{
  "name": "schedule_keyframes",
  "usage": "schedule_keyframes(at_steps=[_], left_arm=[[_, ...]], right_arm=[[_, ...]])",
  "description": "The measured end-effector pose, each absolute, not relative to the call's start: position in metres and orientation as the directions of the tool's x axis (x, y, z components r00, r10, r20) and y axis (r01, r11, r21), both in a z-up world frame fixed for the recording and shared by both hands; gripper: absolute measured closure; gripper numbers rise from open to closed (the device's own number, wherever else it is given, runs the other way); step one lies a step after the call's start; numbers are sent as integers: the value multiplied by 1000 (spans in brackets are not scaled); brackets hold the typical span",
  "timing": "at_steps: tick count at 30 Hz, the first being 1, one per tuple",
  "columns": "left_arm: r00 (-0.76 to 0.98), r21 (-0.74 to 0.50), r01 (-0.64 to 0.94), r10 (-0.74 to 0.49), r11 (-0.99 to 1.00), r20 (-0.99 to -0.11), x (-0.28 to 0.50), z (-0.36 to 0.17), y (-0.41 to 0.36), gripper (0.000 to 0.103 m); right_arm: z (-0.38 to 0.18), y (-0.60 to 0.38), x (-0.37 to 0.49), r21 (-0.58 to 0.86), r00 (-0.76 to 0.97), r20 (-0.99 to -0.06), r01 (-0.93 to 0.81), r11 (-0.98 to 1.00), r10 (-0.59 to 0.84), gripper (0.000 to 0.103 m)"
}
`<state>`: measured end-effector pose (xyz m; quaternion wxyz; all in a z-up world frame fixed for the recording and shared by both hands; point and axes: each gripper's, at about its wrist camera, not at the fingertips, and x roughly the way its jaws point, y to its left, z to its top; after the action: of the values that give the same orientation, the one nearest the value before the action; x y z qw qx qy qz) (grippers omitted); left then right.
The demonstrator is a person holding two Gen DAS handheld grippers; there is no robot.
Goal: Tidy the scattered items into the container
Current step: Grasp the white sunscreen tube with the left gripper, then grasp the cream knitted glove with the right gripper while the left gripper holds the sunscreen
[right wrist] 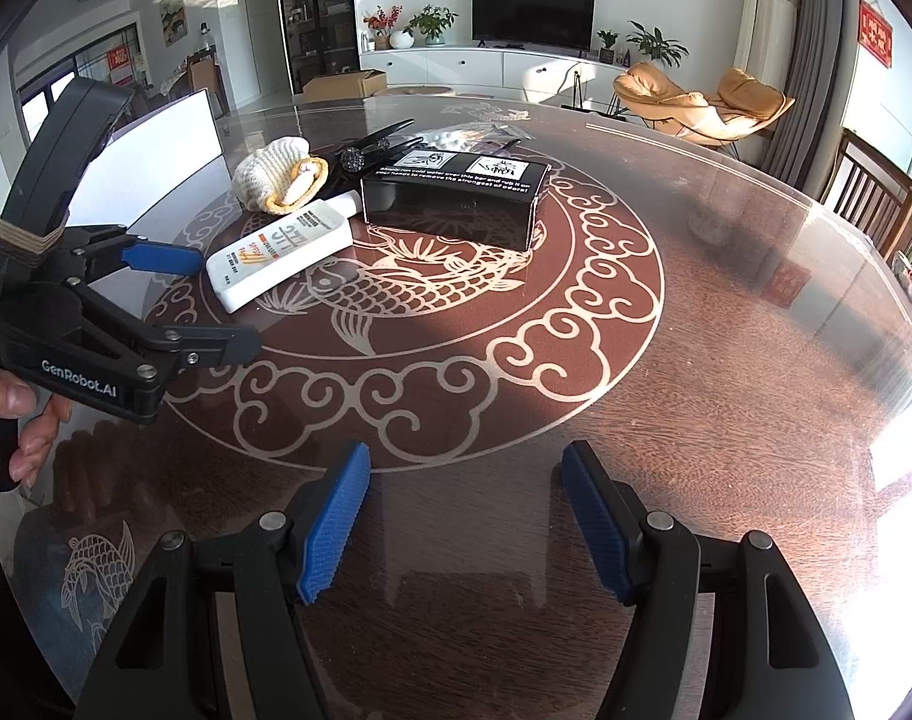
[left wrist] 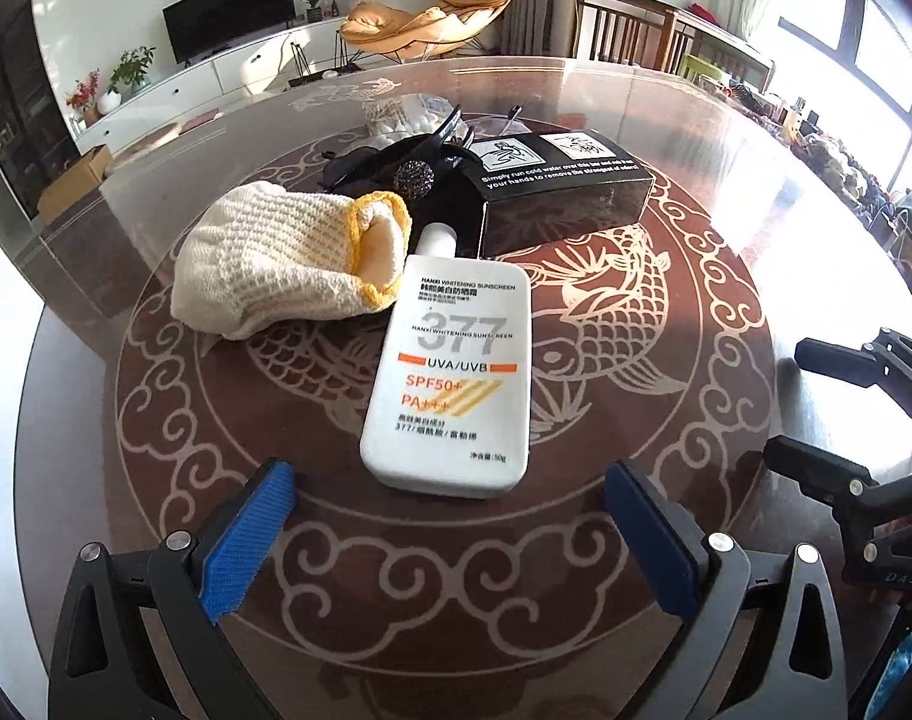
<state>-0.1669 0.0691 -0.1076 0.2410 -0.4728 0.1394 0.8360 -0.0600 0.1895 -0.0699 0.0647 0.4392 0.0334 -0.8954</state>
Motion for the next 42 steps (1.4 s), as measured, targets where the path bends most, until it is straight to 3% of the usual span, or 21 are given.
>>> schedule_keyframes(at_steps=[6,8,10,12,21,27,29,31,33,42], left_arm=[[-452,2,-533,282,-846,-846,-187,-107,89,0],[-473,1,-508,278,-861,-836,-187,-106,88,5],[-495,1,-475,266,-880,-827,-185,-100,83,37],[-494,-24,-436,261,-900,-830,-184,-97,72,51],[-559,20,-240,121,-970,-820,-102,-100,-7,51],[-591,-14,-157,105,-988,-800,-84,-103,-45,50],[-593,-12,-156,103,-988,-799,-85,-104,-37,45],[-588,-13,-164,109,-986,-802,-87,-105,-35,30],[-585,-7,-169,106,-986,-804,-87,-105,-30,29],[-565,-1,-208,121,-978,-816,-89,-107,-22,14]], right_arm=[[-70,190,-60,-3,-606,-791,145,-989,-87,35],[-70,189,-60,-3,-606,-791,145,-989,-87,35],[-70,189,-60,-3,-606,-791,145,-989,-87,35],[-70,189,-60,-3,-606,-791,145,-989,-87,35],[-70,189,-60,-3,-606,-791,145,-989,-87,35],[-70,189,-60,-3,-606,-791,145,-989,-86,35],[-70,188,-60,4,-606,-789,161,-987,-102,35],[-65,183,-58,114,-598,-760,263,-958,-254,36],[-54,169,-63,187,-591,-713,358,-915,-377,36],[-14,41,-200,-34,-607,-719,517,-855,-338,36]])
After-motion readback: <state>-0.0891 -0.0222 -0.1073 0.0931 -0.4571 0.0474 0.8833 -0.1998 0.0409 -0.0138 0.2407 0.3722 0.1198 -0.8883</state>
